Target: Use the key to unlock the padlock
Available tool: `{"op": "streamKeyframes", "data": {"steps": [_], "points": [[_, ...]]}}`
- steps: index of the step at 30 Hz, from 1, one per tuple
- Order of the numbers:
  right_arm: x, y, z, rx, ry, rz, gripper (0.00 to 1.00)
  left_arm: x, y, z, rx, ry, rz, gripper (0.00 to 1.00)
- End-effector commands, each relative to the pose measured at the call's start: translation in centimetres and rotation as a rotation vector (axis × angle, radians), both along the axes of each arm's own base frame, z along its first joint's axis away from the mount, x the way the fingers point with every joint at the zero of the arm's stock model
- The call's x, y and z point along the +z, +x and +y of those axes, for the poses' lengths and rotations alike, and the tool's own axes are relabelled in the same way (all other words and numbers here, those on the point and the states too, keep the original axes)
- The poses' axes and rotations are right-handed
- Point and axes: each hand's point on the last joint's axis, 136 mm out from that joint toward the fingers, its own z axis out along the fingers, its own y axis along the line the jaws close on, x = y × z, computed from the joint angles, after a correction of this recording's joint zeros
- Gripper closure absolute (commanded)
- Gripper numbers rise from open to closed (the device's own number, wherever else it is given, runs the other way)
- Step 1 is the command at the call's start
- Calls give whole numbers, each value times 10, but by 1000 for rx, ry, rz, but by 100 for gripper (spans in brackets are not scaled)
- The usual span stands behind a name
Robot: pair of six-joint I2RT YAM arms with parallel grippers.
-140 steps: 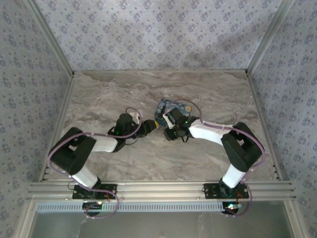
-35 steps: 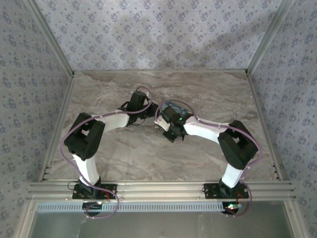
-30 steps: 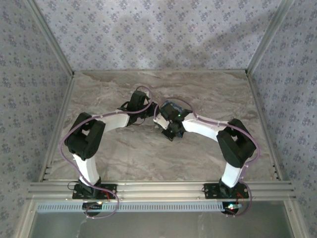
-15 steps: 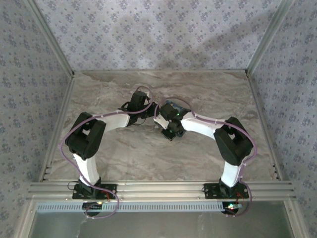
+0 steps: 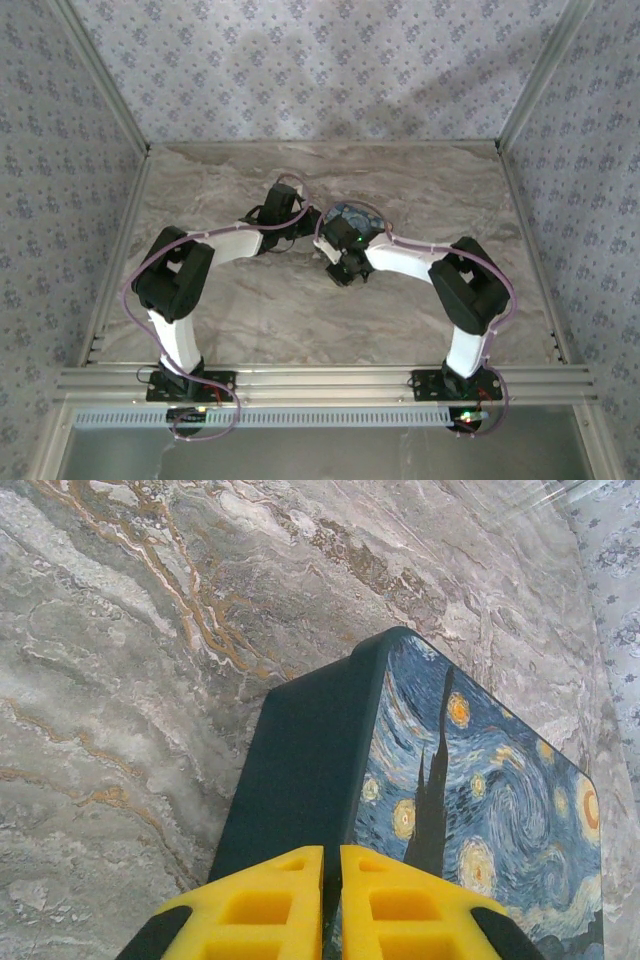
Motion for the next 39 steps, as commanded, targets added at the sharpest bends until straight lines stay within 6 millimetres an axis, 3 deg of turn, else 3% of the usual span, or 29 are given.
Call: {"op": "streamKeyframes", "data": {"steps": [1,12,18,22,29,39], "points": [[10,7,-7,-86,-7,-62,68,-22,-18,1,-28,58,86,89],[-1,-5,-1,-93,-20,-71,68,-20,-17,2,-29,63,81,89],[-3,-8,2,-99,-21,-75,79,-20,-18,3,-28,63,81,89],[-4,-9,-1,-104,-43,-79,99,-22,-18,3,-30,68,83,89],[16,-3,4,-28,-47,-142,100,-33,-21,2,-43,70,109,90],[44,23,36,116,14,-264,100,-33,-28,-4,-56,55,113,91]]}}
